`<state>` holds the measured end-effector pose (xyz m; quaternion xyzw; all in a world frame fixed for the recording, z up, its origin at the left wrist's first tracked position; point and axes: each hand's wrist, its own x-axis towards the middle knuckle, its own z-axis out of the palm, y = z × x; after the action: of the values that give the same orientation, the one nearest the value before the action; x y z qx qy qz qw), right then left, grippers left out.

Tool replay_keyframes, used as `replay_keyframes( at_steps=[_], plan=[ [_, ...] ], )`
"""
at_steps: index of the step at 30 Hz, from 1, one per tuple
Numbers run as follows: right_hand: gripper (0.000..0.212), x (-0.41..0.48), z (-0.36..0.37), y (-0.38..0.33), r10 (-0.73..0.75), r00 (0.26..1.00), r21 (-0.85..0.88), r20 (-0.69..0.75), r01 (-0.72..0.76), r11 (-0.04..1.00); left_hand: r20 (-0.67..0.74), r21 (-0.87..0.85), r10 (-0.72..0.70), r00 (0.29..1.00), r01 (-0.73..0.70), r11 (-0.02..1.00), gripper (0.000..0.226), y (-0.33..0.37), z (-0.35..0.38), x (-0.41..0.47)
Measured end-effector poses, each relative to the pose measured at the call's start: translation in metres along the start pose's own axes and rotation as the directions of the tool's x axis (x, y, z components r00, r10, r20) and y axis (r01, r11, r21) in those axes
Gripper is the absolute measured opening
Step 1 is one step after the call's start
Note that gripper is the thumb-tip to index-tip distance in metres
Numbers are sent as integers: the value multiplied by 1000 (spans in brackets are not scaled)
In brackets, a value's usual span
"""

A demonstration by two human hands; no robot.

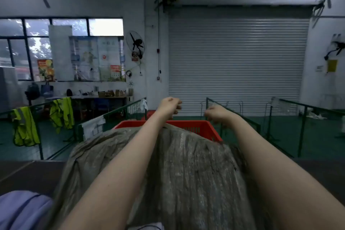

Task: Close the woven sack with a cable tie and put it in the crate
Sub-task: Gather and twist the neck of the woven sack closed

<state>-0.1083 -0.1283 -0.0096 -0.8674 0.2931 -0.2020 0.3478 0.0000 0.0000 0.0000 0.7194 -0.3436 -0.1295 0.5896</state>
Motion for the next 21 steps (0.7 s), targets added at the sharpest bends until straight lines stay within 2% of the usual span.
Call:
replay_keyframes(
  at_steps=[2, 4, 6, 8, 10, 12, 14, 17, 19, 21],
  plan=[
    [15, -12, 2, 10, 69, 993, -253, 94, -43, 966, 101, 199, 29, 994, -49, 979, 20, -15, 8, -9],
    [23, -27, 8, 25, 223, 957, -377, 185, -140, 915, 224, 373, -13, 974, -73, 925, 13, -38, 18, -20],
    [44, -30, 13, 43, 342, 897, -383, 280, -222, 897, 291, 505, -83, 953, -79, 860, 20, -59, 22, -25],
    [58, -33, 15, 63, 428, 814, -322, 393, -314, 893, 326, 560, -165, 931, -50, 827, 25, -75, 22, -31],
    [60, -35, 16, 82, 473, 753, -269, 458, -390, 881, 345, 626, -267, 900, -8, 780, 34, -96, 21, -35],
    [50, -47, 17, 92, 489, 715, -215, 500, -444, 870, 338, 673, -382, 860, 62, 737, 48, -114, 22, -41],
    [41, -54, 19, 100, 427, 749, -143, 507, -415, 898, 341, 617, -425, 839, 141, 774, 54, -124, 24, -48],
    [26, -63, 27, 97, 302, 830, -28, 469, -328, 944, 390, 569, -397, 831, 122, 813, 51, -126, 25, -54],
    [21, -67, 33, 88, 246, 895, 4, 372, -267, 964, 436, 526, -335, 835, 66, 848, 49, -120, 25, -58],
    [32, -66, 37, 78, 172, 960, 87, 223, -195, 977, 442, 448, -289, 849, 71, 891, 51, -106, 27, -60]
  ],
)
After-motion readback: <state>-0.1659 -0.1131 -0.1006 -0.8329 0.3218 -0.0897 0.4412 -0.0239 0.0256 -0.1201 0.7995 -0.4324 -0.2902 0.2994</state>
